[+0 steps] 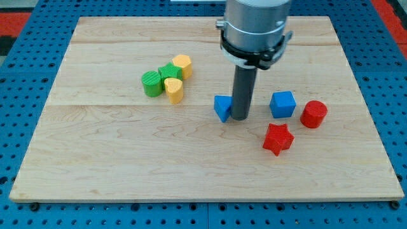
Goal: Move your arm towards blue cube
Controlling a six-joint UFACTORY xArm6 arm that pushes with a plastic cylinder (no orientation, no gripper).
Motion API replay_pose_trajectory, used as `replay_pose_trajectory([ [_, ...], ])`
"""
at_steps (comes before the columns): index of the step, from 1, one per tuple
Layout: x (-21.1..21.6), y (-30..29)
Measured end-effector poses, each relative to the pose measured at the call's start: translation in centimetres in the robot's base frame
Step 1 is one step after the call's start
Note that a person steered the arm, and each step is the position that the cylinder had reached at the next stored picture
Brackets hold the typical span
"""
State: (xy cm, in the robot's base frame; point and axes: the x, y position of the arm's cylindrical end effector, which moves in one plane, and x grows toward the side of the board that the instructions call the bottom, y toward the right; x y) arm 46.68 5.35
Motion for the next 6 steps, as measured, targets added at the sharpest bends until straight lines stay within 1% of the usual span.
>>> replay_pose_trajectory([
  [1,-2.2,-2.4],
  [2,-2.9,-4.1],
  [4,0.0,3.2],
  [6,0.8,8.5],
])
